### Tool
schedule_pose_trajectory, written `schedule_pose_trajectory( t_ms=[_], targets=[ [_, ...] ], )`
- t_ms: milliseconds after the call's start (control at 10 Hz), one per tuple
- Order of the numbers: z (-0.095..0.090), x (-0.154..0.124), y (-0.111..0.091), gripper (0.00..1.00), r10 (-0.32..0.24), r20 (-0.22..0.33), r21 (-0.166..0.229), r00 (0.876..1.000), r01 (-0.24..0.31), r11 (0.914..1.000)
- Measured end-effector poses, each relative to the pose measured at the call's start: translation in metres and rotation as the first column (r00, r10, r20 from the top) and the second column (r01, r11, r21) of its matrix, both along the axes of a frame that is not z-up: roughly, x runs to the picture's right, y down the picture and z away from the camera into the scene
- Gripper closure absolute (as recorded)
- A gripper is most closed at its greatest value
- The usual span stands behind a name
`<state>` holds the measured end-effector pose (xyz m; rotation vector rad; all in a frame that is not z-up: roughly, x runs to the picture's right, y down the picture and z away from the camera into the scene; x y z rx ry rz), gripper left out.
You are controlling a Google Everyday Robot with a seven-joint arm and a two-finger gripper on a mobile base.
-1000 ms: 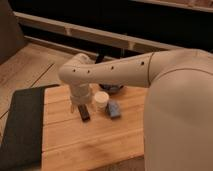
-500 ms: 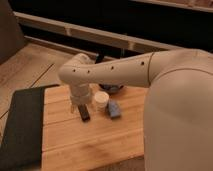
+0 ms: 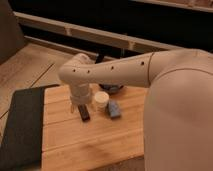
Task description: Place the bottle in the ceramic bowl
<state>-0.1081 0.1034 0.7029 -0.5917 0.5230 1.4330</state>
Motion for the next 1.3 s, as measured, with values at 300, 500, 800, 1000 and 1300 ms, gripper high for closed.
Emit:
schedule_pose_trajectory(
  t_ms=[300, 500, 800, 1000, 1300],
  targets=[
    [0.0, 0.0, 0.0, 0.35, 0.0, 0.0, 0.0, 1.0, 0.0, 1.0],
    [0.0, 0.0, -0.002, 0.35, -0.001, 0.0, 0.005, 1.0, 0.001, 1.0],
    [0.018, -0.008, -0.067, 0.35, -0.017, 0.11, 0.158, 0.994, -0.001, 0.9874],
    [0.019, -0.013, -0.109, 0.35, -0.071, 0.21, 0.264, 0.975, 0.013, 0.9644],
    [0.011, -0.013, -0.145, 0.35, -0.144, 0.313, 0.362, 0.939, 0.022, 0.9318]
  ],
)
